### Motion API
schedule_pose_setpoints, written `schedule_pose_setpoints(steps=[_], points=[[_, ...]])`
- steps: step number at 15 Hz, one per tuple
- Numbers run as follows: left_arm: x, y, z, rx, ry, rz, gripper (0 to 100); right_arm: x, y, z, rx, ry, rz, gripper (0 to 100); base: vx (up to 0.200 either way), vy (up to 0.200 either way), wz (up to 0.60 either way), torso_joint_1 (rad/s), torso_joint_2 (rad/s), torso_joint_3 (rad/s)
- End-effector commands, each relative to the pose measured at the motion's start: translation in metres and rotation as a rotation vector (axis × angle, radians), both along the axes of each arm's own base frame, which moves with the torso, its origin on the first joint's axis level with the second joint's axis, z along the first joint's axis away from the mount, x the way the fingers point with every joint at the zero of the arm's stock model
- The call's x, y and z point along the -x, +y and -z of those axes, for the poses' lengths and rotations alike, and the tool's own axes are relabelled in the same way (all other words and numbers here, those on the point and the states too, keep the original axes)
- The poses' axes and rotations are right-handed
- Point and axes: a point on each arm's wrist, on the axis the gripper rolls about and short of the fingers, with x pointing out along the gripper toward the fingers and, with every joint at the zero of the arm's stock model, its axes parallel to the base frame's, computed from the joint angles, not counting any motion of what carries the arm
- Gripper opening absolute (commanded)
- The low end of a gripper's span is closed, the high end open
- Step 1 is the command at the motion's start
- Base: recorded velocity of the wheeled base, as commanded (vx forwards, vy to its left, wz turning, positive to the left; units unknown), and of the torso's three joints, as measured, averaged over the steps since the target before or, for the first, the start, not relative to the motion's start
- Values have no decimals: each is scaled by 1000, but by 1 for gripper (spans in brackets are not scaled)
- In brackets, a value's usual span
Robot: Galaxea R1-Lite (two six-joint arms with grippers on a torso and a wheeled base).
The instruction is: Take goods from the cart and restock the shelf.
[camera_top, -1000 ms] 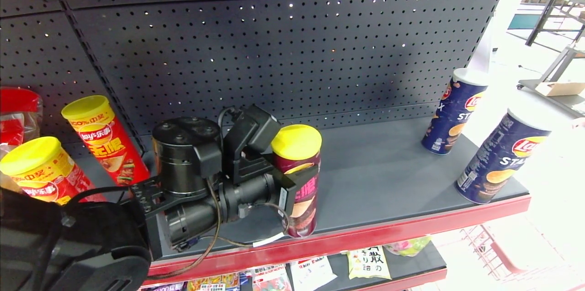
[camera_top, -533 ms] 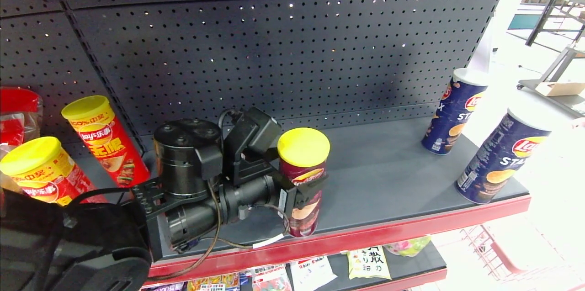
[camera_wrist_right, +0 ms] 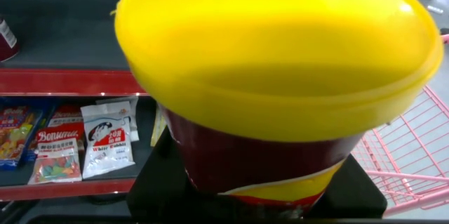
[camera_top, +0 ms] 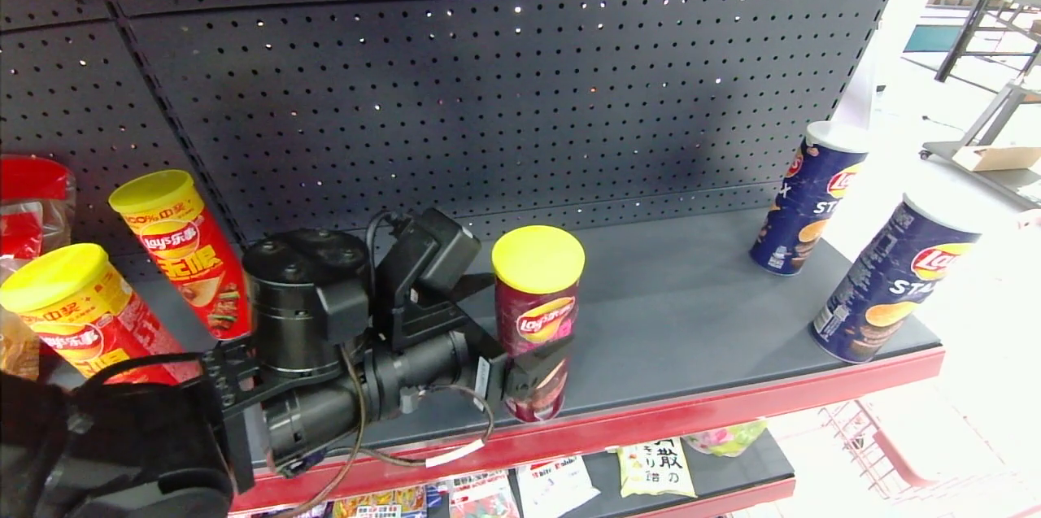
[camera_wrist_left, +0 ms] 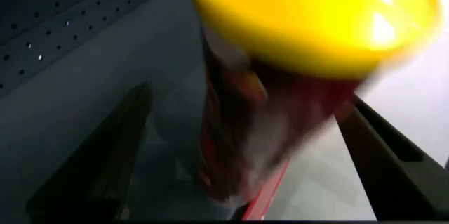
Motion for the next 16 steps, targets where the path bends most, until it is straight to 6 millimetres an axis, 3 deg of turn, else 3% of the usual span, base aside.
schedule_pose_setpoints(steps=[1, 3, 8, 12, 16], points=[[19, 23, -5, 7, -6, -13, 100, -2, 0, -1, 2, 16, -3, 0, 0, 0, 0, 0, 0, 0], [47, 56, -6, 11, -9, -41, 100, -8, 1, -7, 7, 46, -20, 0, 0, 0, 0, 0, 0, 0], [98, 122, -7, 28, -26, -172, 100, -37, 6, -49, 21, 145, -70, 0, 0, 0, 0, 0, 0, 0], [119, 137, -12, -11, 15, -193, 100, -33, 5, -41, 72, 138, -82, 0, 0, 0, 0, 0, 0, 0], [121, 139, -13, -19, 22, -194, 100, -29, 4, -35, 76, 135, -58, 0, 0, 0, 0, 0, 0, 0]])
